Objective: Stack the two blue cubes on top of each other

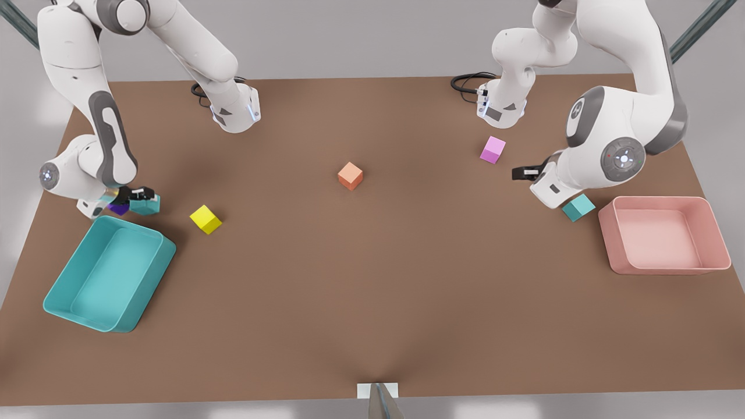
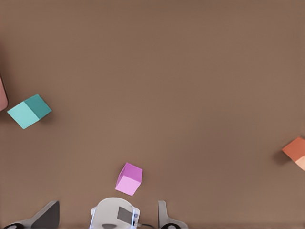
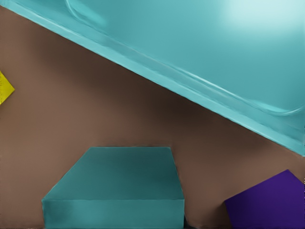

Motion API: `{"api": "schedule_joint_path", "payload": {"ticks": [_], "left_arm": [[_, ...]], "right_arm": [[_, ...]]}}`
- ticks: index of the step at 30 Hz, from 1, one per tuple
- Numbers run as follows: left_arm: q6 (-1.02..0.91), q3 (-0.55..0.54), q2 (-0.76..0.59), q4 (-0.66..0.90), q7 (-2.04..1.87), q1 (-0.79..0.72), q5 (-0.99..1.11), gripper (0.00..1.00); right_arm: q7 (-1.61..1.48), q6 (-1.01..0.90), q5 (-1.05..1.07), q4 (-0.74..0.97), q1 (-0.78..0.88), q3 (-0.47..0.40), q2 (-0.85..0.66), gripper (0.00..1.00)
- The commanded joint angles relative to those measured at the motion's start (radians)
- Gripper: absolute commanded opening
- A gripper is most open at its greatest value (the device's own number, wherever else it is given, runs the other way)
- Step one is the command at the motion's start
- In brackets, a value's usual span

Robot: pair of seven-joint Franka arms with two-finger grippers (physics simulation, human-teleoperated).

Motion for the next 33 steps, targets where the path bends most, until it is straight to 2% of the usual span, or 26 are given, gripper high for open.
{"api": "schedule_joint_path", "payload": {"ticks": [1, 6, 8, 10, 12, 14, 15, 16, 17, 18, 19, 20, 21, 23, 24, 25, 29, 31, 32, 33], "left_arm": [[-0.005, -0.001, -0.001, 0.002, -0.003, 0.0, -0.001, 1.0], [-0.005, -0.001, 0.0, 0.002, -0.003, 0.001, -0.001, 1.0], [-0.005, -0.001, 0.0, 0.002, -0.003, 0.003, -0.007, 1.0], [-0.004, -0.001, 0.003, 0.0, -0.001, 0.0, -0.011, 1.0], [0.041, 0.001, -0.001, -0.004, 0.01, 0.013, -0.024, 1.0], [0.131, 0.003, 0.002, -0.058, 0.01, 0.073, 0.035, 1.0], [0.202, 0.003, -0.004, -0.147, 0.017, 0.137, 0.039, 1.0], [0.29, 0.001, -0.004, -0.202, 0.109, 0.208, 0.041, 1.0], [0.403, 0.001, -0.003, -0.266, 0.319, 0.351, 0.041, 1.0], [0.469, 0.001, 0.015, -0.294, 0.342, 0.417, 0.047, 1.0], [0.572, 0.015, 0.012, -0.37, 0.359, 0.402, 0.082, 1.0], [0.745, 0.082, 0.02, -0.455, 0.387, 0.371, 0.093, 1.0], [0.797, 0.107, 0.049, -0.455, 0.396, 0.368, 0.093, 1.0], [0.867, 0.121, 0.081, -0.461, 0.395, 0.369, 0.09, 1.0], [0.918, 0.121, 0.075, -0.515, 0.395, 0.368, 0.09, 1.0], [0.929, 0.121, 0.071, -0.536, 0.395, 0.368, 0.081, 1.0], [0.907, 0.121, 0.071, -0.546, 0.388, 0.375, 0.064, 1.0], [0.909, 0.157, 0.071, -0.593, 0.385, 0.377, 0.064, 1.0], [0.912, 0.167, 0.071, -0.602, 0.385, 0.377, 0.064, 1.0], [0.914, 0.171, 0.072, -0.607, 0.385, 0.378, 0.064, 1.0]], "right_arm": [[-0.039, -0.078, -0.008, -0.012, 0.0, 0.0, -0.026, 0.63], [-0.036, -0.218, -0.003, -0.009, 0.026, 0.012, -0.123, 0.63], [-0.025, -0.337, 0.07, 0.068, 0.152, 0.014, -0.175, 0.63], [0.001, -0.372, 0.144, 0.143, 0.304, 0.014, -0.189, 0.63], [0.254, -0.406, 0.219, 0.213, 0.545, 0.014, -0.193, 0.63], [0.507, -0.383, 0.276, 0.336, 0.76, 0.012, -0.109, 0.63], [0.672, -0.348, 0.276, 0.417, 0.878, 0.012, -0.042, 0.63], [0.84, -0.279, 0.276, 0.46, 0.987, 0.012, 0.009, 0.63], [1.045, -0.201, 0.276, 0.522, 1.114, 0.012, 0.087, 0.63], [1.237, -0.126, 0.265, 0.594, 1.23, 0.011, 0.166, 0.63], [1.397, -0.051, 0.253, 0.646, 1.322, 0.009, 0.231, 0.63], [1.619, 0.008, 0.219, 0.775, 1.445, -0.006, 0.36, 0.63], [1.748, 0.009, 0.155, 0.891, 1.52, -0.035, 0.448, 0.63], [1.909, 0.006, 0.06, 1.095, 1.567, -0.043, 0.607, 0.63], [1.954, 0.009, 0.035, 1.181, 1.574, -0.046, 0.679, 0.63], [1.961, 0.017, 0.034, 1.238, 1.603, -0.081, 0.732, 0.63], [1.967, 0.059, 0.034, 1.255, 1.662, -0.205, 0.801, 0.63], [1.967, 0.054, 0.034, 1.255, 1.665, -0.216, 0.801, 0.64], [1.964, 0.051, 0.034, 1.255, 1.665, -0.218, 0.801, 0.71], [1.963, 0.049, 0.034, 1.255, 1.665, -0.222, 0.801, 1.0]]}}
